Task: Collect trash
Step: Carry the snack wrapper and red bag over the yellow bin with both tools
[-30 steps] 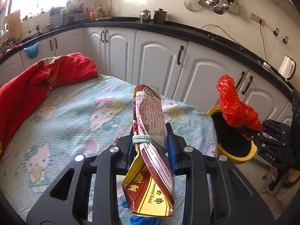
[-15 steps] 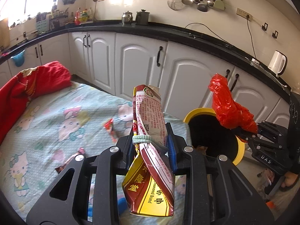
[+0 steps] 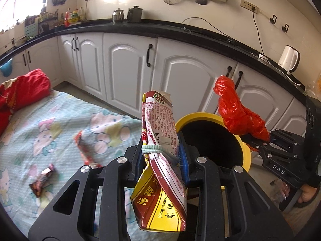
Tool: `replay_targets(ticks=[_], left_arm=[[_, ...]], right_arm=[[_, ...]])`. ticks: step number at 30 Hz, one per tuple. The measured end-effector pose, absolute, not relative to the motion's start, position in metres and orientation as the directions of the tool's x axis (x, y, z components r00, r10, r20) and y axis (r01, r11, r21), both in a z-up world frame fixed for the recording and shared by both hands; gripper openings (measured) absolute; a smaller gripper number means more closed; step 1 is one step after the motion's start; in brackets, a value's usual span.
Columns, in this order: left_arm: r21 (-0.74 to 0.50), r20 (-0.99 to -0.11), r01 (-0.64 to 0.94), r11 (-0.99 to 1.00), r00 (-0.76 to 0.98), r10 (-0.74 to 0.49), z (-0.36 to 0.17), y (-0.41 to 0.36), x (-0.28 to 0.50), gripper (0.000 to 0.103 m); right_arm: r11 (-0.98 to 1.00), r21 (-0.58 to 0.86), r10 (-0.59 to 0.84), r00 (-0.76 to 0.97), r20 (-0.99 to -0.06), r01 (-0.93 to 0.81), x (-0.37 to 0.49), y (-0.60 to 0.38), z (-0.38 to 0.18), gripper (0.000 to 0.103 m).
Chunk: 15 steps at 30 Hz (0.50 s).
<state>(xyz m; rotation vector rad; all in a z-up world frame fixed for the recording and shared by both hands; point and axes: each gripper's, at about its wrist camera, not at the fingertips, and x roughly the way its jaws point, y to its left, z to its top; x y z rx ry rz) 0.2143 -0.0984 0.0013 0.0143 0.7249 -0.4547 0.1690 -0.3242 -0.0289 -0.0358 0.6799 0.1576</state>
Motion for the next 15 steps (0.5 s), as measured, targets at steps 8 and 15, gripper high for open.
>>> replay_targets(ticks=[8,15], left_arm=[[-0.151,-0.666,0.436,0.887,0.618,-0.418,-0.017,-0.13,0.222,0.023],[-0.173,-0.69,0.462,0.87,0.573,-0.442,-0.036,-0.157,0.233,0.023]], right_arm=[[0.995,0.031,0.09,0.749,-0.656,-0.093,0.173,-0.352,-0.048,0.022],[0.998,0.055,0.068,0.721,-0.69,-0.041,0.177,-0.374,-0.067,0.023]])
